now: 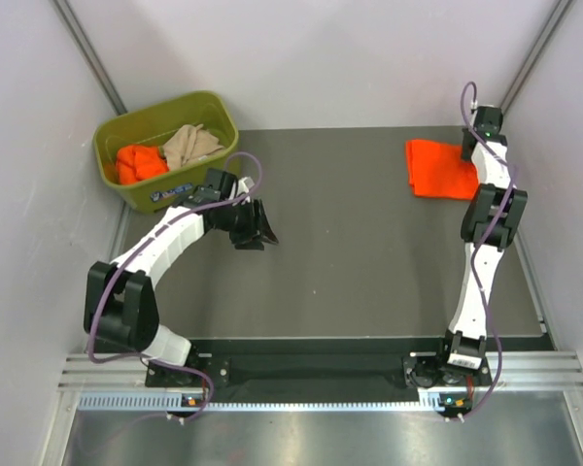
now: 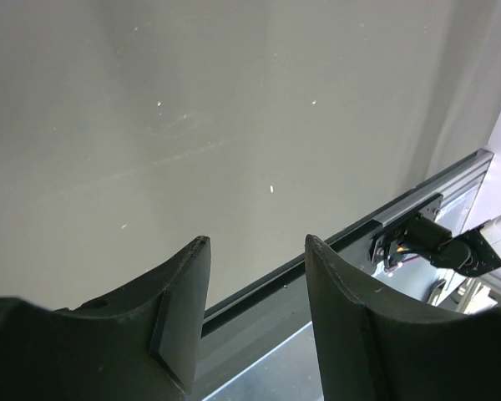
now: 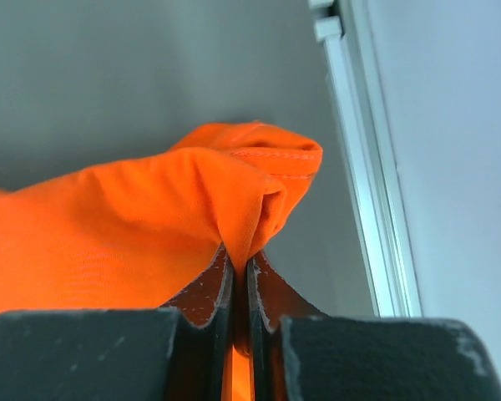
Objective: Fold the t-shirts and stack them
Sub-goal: Neatly place the folded tshirt to the corner
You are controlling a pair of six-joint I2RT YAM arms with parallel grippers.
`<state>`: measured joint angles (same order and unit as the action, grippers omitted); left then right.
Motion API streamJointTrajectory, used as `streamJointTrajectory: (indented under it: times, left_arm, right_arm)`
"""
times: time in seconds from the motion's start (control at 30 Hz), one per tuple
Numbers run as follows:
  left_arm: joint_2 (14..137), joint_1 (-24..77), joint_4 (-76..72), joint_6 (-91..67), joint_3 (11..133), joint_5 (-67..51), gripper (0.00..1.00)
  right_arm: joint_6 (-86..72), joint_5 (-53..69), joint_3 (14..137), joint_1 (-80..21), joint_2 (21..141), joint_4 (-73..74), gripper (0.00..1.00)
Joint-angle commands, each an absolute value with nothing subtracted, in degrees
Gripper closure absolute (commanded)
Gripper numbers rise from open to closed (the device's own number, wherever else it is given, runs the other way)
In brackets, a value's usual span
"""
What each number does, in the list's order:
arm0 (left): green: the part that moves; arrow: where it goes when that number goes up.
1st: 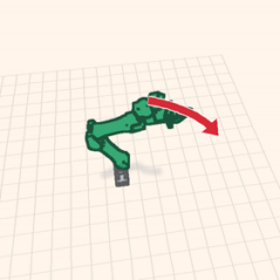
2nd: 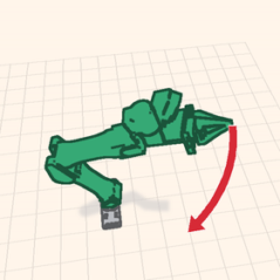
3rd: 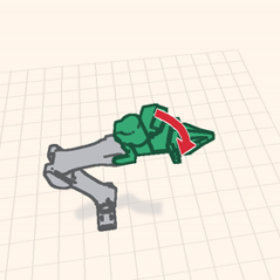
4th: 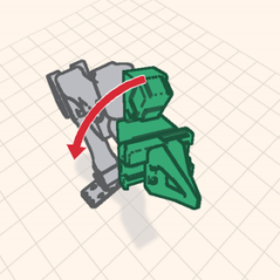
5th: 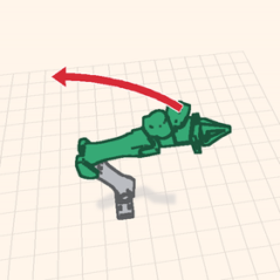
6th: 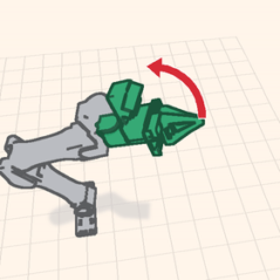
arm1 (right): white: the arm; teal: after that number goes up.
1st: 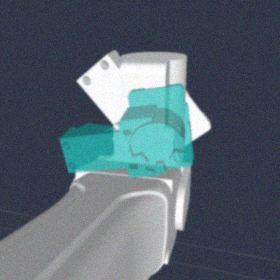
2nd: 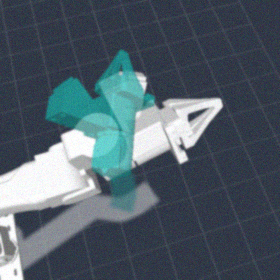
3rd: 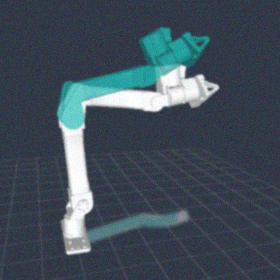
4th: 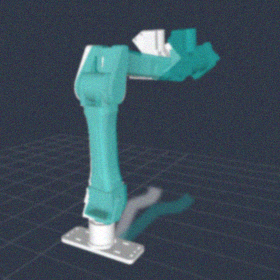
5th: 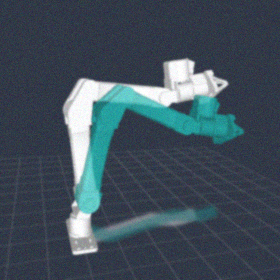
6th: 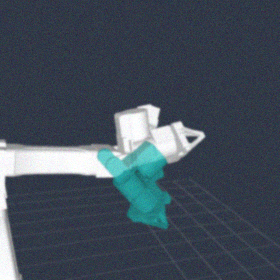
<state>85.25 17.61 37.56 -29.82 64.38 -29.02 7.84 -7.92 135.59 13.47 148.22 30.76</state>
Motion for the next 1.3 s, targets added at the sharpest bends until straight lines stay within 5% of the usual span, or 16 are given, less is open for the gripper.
streamJointTrajectory:
  times: [0.0,0.57,1.27]
  left_arm:
    - [86.6,17.3,37.4,-31.4,66.6,-28.3,0.46]
    - [95.4,17.3,34.3,-35.1,72.6,-28.2,0.47]
    - [93.5,17.4,32.9,-35.8,70.3,-28.6,0.47]
  right_arm:
    - [4.6,-10.0,142.1,14.1,150.3,22.9,1.0]
    - [0.6,-12.4,145.6,13.8,155.4,6.5,1.0]
    - [-15.7,-20.5,147.3,11.9,155.8,13.0,1.0]
